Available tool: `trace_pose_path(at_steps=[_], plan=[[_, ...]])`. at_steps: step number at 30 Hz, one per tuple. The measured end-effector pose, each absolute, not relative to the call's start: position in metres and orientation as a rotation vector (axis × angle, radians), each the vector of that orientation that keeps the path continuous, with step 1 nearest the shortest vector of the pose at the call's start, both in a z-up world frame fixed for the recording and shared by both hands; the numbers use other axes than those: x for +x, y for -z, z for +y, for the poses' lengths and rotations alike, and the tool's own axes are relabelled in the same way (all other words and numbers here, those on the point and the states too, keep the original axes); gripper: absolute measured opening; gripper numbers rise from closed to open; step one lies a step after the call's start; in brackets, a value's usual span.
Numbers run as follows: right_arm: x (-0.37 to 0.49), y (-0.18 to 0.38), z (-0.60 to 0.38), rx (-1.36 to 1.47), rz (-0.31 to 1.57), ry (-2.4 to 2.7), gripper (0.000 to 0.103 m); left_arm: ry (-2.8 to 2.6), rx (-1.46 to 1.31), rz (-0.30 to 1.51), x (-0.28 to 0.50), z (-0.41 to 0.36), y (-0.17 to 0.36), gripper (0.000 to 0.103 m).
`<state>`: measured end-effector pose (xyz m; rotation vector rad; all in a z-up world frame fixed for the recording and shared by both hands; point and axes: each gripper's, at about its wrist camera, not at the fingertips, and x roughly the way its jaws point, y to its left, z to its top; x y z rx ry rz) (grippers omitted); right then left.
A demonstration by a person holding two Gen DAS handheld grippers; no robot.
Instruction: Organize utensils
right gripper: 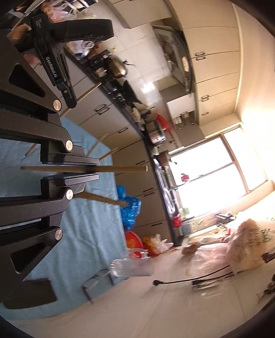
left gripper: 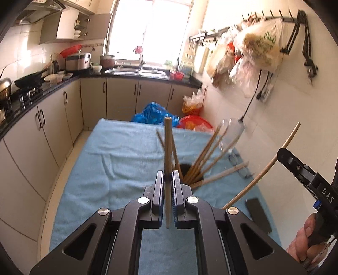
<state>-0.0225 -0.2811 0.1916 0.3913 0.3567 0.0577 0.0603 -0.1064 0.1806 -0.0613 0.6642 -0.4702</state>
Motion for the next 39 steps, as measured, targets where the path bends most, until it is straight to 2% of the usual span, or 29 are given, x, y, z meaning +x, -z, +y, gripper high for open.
trace_pose_path(at_steps=[6, 11, 24, 25, 27, 28, 29, 31, 33, 34, 35, 36, 37, 39], plan=[[0.001, -0.236, -0.283, 0.374, 0.275, -0.045, 0.008, 0.493, -0.101, 0.614, 0.088, -0.118, -0.219, 0.006], [0.029, -0.249, -0.282, 0.333, 0.257, 0.004, 0.008, 0.513, -0.145, 0.634, 0.122, -0.132, -0.221, 0.006], [0.089, -0.191, -0.29, 0.333, 0.439, 0.017, 0.009, 0.498, -0.127, 0.722, 0.157, -0.156, -0.169, 0.007], [0.089, -0.191, -0.291, 0.338, 0.442, 0.013, 0.013, 0.5, -0.124, 0.716, 0.155, -0.155, -0.17, 0.008], [0.083, -0.197, -0.292, 0.34, 0.423, 0.008, 0.027, 0.506, -0.118, 0.7, 0.15, -0.153, -0.174, 0.016], [0.077, -0.202, -0.294, 0.342, 0.4, 0.017, 0.038, 0.504, -0.121, 0.686, 0.146, -0.15, -0.178, 0.028], [0.069, -0.207, -0.296, 0.343, 0.373, 0.026, 0.043, 0.499, -0.125, 0.668, 0.142, -0.146, -0.182, 0.036], [0.056, -0.218, -0.298, 0.342, 0.339, 0.038, 0.045, 0.484, -0.125, 0.628, 0.131, -0.139, -0.191, 0.036], [0.038, -0.229, -0.301, 0.344, 0.299, 0.061, 0.056, 0.47, -0.128, 0.6, 0.12, -0.13, -0.199, 0.043], [0.03, -0.234, -0.302, 0.341, 0.284, 0.075, 0.069, 0.457, -0.133, 0.579, 0.111, -0.124, -0.204, 0.047], [0.019, -0.239, -0.303, 0.334, 0.268, 0.103, 0.081, 0.441, -0.134, 0.551, 0.1, -0.117, -0.208, 0.058], [0.007, -0.243, -0.303, 0.323, 0.249, 0.138, 0.086, 0.42, -0.133, 0.519, 0.088, -0.11, -0.212, 0.069], [-0.005, -0.246, -0.302, 0.308, 0.231, 0.168, 0.093, 0.399, -0.131, 0.496, 0.078, -0.104, -0.215, 0.073], [-0.027, -0.249, -0.298, 0.272, 0.2, 0.22, 0.099, 0.36, -0.126, 0.449, 0.054, -0.091, -0.218, 0.086]])
